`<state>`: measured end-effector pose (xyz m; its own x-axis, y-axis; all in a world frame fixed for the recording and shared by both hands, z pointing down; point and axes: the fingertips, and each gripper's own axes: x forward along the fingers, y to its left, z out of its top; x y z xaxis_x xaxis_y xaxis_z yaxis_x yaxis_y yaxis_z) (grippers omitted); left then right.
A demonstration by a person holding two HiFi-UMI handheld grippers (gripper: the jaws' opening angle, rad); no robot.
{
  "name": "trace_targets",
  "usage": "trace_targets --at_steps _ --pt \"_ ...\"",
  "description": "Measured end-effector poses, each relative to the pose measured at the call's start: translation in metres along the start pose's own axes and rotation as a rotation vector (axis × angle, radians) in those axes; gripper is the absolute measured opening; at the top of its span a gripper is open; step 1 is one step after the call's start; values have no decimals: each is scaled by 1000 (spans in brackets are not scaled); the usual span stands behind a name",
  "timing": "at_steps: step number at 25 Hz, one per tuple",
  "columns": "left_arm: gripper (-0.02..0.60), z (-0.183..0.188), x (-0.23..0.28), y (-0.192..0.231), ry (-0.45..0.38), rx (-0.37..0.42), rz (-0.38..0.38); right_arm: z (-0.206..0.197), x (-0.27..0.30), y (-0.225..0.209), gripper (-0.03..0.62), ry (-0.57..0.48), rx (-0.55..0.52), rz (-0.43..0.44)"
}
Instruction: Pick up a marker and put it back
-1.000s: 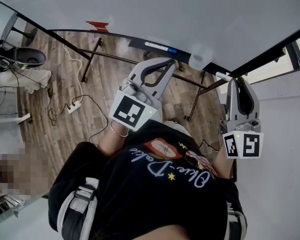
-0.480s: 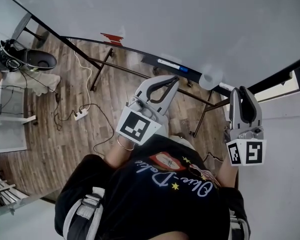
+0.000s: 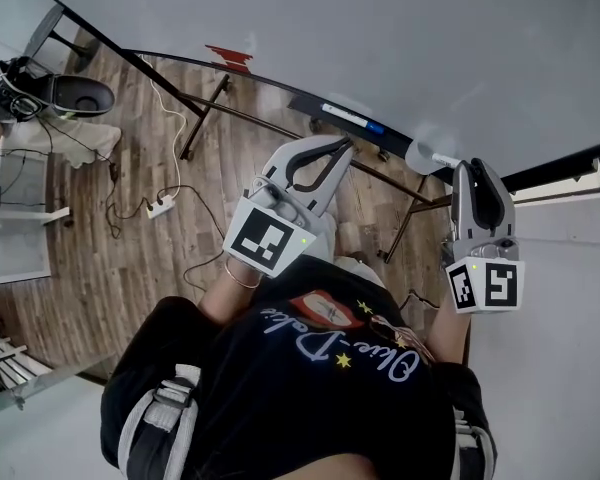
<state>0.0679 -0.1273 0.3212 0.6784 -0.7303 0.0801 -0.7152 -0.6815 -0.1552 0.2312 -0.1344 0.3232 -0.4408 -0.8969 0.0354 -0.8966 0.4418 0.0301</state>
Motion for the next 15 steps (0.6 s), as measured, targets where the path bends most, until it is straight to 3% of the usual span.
trace_targets --at_steps 15 --pt "3 -11 12 10 33 -4 -23 -34 24 -7 72 51 40 -24"
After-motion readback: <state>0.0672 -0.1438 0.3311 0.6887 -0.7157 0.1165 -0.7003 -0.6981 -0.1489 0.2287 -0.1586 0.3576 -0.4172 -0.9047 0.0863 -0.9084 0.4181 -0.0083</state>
